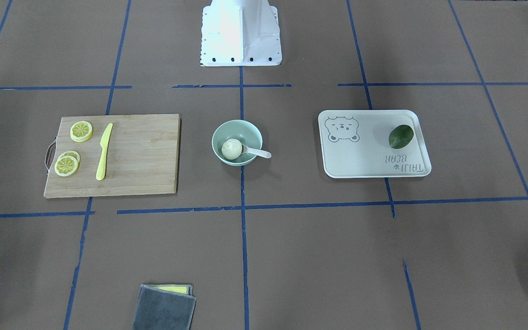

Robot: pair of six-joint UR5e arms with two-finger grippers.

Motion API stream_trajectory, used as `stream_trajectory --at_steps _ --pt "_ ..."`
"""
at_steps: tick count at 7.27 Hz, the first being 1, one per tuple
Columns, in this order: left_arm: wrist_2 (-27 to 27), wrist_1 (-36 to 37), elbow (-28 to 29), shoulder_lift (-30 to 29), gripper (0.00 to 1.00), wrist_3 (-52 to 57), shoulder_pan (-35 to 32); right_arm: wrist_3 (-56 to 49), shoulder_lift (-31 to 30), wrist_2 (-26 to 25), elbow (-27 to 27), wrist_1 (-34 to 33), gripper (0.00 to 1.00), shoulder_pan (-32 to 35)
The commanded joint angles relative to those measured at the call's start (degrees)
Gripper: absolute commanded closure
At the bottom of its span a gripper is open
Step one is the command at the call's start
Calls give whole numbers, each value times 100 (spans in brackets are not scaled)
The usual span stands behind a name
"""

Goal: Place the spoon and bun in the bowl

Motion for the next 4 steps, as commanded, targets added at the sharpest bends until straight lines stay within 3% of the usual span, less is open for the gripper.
stream_trajectory --at_steps 1,2,4 --pt "-240 -2 16 -5 0 -7 0 28 -1071 105 197 959 0 250" --pt "-232 -2 16 3 0 27 0 20 -1267 419 207 1183 0 311" --pt "-214 7 34 12 0 36 0 63 -1252 467 460 1072 0 461"
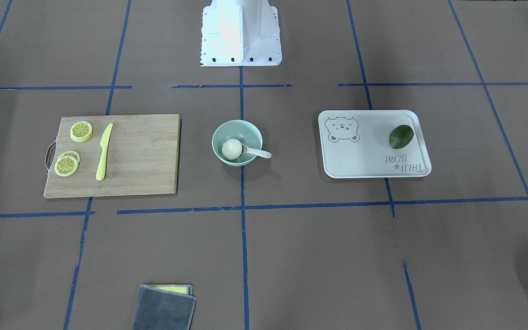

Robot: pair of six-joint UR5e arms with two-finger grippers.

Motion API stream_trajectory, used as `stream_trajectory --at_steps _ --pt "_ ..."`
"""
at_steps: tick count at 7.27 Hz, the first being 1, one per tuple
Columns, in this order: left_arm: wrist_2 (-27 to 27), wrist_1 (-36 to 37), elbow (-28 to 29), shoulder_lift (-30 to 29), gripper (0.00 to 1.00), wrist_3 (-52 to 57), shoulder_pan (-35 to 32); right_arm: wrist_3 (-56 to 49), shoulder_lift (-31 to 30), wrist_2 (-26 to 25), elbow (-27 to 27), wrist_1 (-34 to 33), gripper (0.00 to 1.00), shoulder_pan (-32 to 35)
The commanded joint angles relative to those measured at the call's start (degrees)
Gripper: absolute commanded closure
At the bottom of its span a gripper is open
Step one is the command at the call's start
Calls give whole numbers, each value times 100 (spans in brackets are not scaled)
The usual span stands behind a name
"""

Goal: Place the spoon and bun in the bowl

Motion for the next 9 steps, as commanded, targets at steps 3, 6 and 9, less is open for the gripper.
stream_trajectory --at_steps 3,6,9 --pt "26 3 111 4 0 11 5 43 93 9 388 -572 0 127" --pt "53 -6 112 4 0 11 5 52 76 9 379 -546 0 127" --pt "53 -6 112 4 0 11 5 52 76 9 371 -537 0 127"
